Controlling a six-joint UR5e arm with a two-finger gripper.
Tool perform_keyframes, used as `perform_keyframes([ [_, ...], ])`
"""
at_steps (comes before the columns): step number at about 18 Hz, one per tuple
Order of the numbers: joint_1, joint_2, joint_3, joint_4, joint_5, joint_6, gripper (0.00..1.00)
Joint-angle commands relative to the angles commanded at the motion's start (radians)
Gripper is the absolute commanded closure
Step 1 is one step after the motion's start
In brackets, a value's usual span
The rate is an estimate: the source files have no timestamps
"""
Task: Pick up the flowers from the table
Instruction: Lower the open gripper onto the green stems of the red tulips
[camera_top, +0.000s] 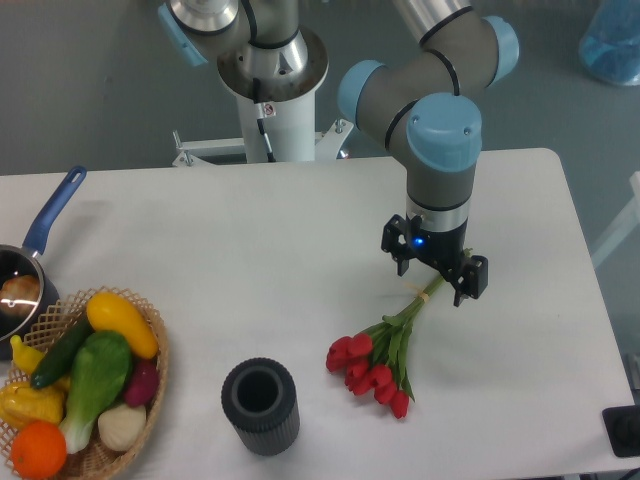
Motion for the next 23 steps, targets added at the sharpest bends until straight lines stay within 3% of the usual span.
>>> perform_keyframes([
  [6,-0.002,0.0,-0.014,0.003,-0.002,0.005,0.0],
  [9,0.0,-0.002,-0.06,0.008,-0.002,0.008,0.0],
  [15,-0.008,-0.014,-0.098,0.057,0.002,0.009,0.0],
  [18,-0.012,-0.049,-0.091,0.06,0.002,0.009,0.0],
  [21,-0.034,-0.132,-0.086,0.159,0.009,0.008,0.0],
  [23,-0.035,-0.15,-0.075,0.173,0.009,0.009,0.0],
])
